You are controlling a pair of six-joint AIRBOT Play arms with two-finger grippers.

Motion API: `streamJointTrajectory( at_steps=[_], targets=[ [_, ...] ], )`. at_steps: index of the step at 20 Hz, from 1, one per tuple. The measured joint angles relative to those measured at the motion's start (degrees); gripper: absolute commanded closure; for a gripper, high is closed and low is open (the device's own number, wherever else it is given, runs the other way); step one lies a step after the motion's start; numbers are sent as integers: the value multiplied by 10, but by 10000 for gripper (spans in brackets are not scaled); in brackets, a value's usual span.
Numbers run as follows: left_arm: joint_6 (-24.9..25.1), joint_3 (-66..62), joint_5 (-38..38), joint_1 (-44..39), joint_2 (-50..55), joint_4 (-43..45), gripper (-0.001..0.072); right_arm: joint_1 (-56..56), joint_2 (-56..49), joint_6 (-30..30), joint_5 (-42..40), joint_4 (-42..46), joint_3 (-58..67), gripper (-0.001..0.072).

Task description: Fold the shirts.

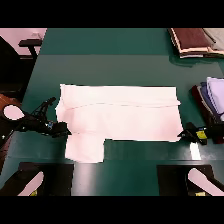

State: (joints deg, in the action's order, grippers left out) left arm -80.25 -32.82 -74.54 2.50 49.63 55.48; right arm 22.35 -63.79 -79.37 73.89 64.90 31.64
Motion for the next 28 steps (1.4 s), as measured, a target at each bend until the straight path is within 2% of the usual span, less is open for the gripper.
streamJointTrajectory(
  at_steps=[4, 11, 13, 17, 23, 26, 27, 28],
  targets=[
    [3, -22, -26, 0, -4, 27, 680, -39, -3, 1, -6, 27, 48, 697],
    [-29, -58, -120, 0, -90, 50, 680, -66, 122, 1, 133, 132, 110, 699],
    [-37, -78, -128, 0, -97, 52, 680, -68, 143, -3, 145, 141, 130, 699],
    [-25, -126, -64, 0, -49, 56, 679, -88, 102, -9, 130, 138, 196, 698],
    [20, -239, 91, 0, 141, 56, 677, -141, -86, -25, 73, 118, 344, 698],
    [36, -294, 139, 0, 234, 48, 673, -150, -178, -30, 61, 87, 418, 691],
    [41, -309, 151, 0, 261, 42, 488, -151, -204, -31, 58, 78, 440, 570],
    [43, -320, 162, 0, 280, 39, 195, -152, -225, -31, 56, 68, 458, 357]
  ],
)
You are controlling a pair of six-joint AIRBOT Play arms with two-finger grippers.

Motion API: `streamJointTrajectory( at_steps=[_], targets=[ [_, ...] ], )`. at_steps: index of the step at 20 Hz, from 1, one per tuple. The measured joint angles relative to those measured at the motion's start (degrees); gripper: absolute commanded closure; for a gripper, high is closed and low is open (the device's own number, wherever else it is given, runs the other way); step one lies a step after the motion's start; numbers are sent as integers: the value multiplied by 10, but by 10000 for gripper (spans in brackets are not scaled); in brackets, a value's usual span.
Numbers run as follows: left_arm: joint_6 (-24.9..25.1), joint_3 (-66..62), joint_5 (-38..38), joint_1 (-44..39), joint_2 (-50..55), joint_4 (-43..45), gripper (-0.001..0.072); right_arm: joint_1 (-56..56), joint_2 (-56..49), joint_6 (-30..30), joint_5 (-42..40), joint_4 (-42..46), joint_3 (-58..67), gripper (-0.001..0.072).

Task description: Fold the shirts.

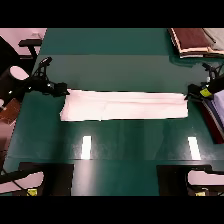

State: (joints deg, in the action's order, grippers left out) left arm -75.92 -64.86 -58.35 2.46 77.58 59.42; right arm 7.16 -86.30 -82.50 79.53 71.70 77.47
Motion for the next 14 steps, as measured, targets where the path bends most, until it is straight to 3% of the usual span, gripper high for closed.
streamJointTrajectory(
  at_steps=[1, 5, 6, 7, 14],
  targets=[
    [-1, -10, 9, 0, 16, -4, 188, 0, -19, 1, -2, -13, 19, 257],
    [-20, -45, 8, 0, 44, -10, 624, 29, -59, 35, 12, -73, 68, 247],
    [-23, -54, -4, 0, 47, -12, 677, 42, -60, 44, 21, -83, 70, 184],
    [-24, -61, -16, -2, 49, -13, 676, 59, -59, 52, 28, -90, 66, 137],
    [-43, -76, -36, -90, 56, -25, 677, 163, -80, 87, 40, -145, -30, 140]
  ],
)
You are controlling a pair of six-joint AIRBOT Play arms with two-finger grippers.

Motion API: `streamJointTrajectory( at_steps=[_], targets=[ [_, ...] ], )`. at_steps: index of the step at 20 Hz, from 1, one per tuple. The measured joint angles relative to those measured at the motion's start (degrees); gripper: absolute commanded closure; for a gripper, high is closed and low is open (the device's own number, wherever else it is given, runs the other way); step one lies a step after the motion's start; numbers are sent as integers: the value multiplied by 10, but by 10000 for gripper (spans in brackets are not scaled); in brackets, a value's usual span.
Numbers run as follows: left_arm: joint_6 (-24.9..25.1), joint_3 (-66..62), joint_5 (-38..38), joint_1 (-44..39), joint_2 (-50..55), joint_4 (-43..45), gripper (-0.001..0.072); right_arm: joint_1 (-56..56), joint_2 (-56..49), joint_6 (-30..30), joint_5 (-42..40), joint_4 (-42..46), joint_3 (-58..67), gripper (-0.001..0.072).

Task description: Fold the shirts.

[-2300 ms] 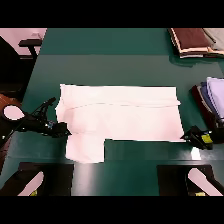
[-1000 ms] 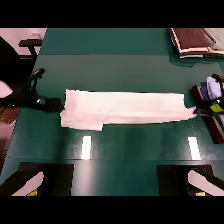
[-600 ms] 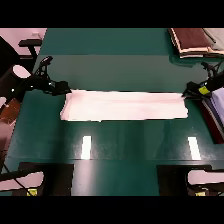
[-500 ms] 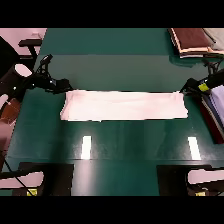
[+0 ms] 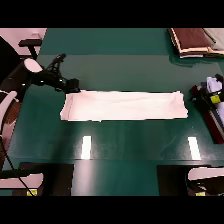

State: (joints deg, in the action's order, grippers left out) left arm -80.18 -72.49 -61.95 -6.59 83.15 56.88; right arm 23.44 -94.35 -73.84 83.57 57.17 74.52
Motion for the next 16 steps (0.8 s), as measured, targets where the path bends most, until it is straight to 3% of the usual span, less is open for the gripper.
streamJointTrajectory(
  at_steps=[2, 3, 4, 5, 6, 16],
  targets=[
    [-18, -1, 23, -36, 4, -2, 677, 3, -16, 10, -8, -23, -20, 175],
    [-25, -2, 35, -53, 8, -2, 678, -2, -24, 12, -10, -32, -26, 253],
    [-32, -2, 47, -69, 12, -3, 677, -10, -30, 15, -13, -41, -30, 405],
    [-38, -4, 61, -84, 18, -6, 677, -19, -36, 18, -18, -45, -34, 604],
    [-42, -9, 72, -99, 25, -9, 677, -29, -39, 23, -29, -41, -37, 697],
    [-62, -174, 104, -202, 192, -32, 677, -88, 84, 42, -17, -136, 28, 699]
  ],
)
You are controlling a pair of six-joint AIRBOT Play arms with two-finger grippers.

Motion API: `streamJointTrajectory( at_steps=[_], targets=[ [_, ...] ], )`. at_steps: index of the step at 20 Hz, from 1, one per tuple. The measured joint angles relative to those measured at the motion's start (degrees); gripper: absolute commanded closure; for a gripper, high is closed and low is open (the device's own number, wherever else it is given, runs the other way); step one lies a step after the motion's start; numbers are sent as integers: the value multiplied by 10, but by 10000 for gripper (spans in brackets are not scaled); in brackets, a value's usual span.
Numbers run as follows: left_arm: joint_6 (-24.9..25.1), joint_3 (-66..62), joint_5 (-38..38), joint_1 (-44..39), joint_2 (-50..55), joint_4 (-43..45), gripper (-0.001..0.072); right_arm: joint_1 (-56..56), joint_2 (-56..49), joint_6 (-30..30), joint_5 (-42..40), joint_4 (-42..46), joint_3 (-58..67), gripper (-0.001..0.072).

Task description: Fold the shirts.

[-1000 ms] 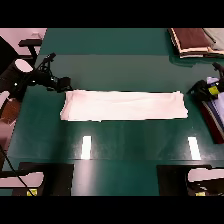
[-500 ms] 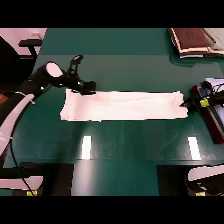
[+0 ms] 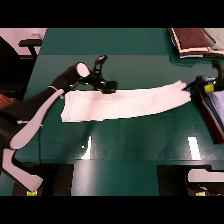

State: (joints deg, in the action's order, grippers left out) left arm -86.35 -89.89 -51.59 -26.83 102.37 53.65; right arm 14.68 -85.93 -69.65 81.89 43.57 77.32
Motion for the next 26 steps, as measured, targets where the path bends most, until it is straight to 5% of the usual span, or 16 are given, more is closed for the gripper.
streamJointTrajectory(
  at_steps=[13, 22, 23, 25, 26],
  targets=[
    [-19, -79, -26, -45, 100, -2, 678, -227, 57, -46, 5, -76, 208, 698],
    [-8, -89, -121, 124, -94, 94, 677, -439, -58, -48, -61, -80, 333, 695],
    [-6, -89, -134, 150, -127, 115, 676, -471, -83, -48, -80, -80, 349, 674],
    [-3, -90, -153, 199, -188, 150, 677, -536, -142, -45, -128, -80, 378, 345],
    [-2, -90, -159, 222, -214, 163, 676, -563, -168, -40, -148, -80, 387, 281]
  ],
)
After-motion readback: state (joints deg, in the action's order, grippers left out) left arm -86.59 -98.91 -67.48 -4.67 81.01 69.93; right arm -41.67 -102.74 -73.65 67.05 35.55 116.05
